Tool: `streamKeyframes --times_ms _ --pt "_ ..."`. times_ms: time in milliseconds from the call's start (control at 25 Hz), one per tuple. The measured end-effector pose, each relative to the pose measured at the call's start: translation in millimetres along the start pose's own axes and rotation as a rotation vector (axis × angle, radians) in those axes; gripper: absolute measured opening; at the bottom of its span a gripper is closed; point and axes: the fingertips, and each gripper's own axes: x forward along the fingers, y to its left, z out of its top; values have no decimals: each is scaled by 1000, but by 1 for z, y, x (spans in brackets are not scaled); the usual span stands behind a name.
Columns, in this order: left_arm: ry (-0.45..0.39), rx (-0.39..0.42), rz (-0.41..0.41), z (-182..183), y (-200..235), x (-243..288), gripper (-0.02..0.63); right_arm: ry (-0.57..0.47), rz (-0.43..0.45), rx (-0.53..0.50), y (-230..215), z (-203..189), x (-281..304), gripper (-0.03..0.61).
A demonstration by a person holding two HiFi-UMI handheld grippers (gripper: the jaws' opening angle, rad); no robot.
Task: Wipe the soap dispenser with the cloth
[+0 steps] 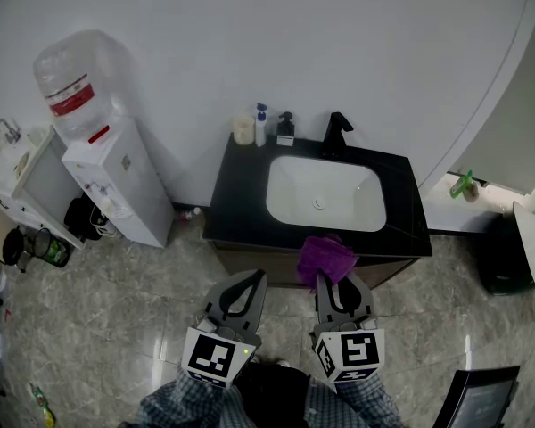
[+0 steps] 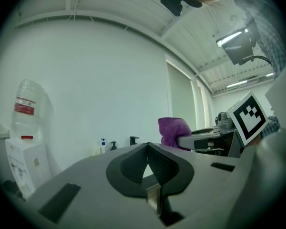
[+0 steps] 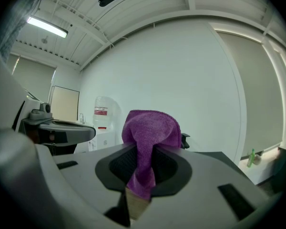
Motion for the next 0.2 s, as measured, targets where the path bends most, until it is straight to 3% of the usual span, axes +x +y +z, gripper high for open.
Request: streamKeyframes --times_ms 200 --pt "-7 -2 2 0 1 1 2 0 4 -5 0 -1 1 75"
